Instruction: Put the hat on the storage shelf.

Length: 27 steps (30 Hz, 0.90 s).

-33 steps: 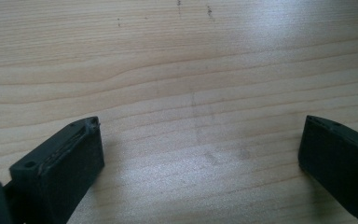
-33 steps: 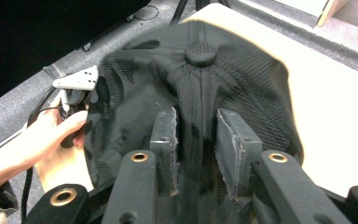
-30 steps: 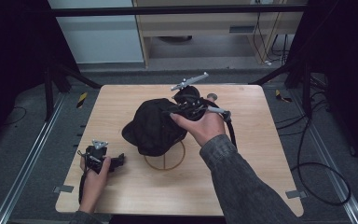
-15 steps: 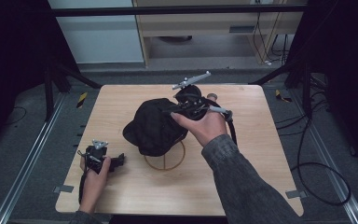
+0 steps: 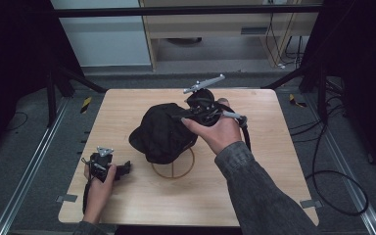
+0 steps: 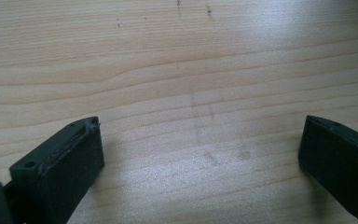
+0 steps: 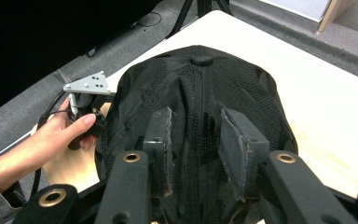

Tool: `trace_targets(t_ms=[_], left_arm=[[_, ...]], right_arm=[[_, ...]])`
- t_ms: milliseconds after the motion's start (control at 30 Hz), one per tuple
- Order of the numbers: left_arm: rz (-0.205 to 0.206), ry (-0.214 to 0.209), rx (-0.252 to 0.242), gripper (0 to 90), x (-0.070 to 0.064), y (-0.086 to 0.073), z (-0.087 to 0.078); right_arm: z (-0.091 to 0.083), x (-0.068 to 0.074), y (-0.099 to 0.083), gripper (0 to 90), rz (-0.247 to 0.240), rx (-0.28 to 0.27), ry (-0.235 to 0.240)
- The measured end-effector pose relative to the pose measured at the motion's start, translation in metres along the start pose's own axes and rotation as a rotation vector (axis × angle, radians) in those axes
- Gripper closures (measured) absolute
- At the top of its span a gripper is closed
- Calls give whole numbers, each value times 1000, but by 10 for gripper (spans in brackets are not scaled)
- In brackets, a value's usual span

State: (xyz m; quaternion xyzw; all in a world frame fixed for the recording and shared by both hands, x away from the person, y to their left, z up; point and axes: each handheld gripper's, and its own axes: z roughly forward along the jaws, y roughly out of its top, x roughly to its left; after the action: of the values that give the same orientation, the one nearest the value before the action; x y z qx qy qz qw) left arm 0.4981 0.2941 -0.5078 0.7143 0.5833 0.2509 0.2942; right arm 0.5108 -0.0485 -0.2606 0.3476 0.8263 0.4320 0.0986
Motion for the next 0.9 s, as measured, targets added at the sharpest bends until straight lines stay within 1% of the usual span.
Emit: trace_targets(t_ms=[467, 833, 900], left_arm=[[0, 0, 0, 0, 0, 0, 0], [0, 0, 0, 0, 0, 0, 0], [0, 0, 0, 0, 0, 0, 0]], right_arm=[[-15, -1, -3, 627, -6, -12, -5], [-29, -3, -6, 599, -1, -33, -11], [-32, -5, -7, 583, -1, -38, -15]])
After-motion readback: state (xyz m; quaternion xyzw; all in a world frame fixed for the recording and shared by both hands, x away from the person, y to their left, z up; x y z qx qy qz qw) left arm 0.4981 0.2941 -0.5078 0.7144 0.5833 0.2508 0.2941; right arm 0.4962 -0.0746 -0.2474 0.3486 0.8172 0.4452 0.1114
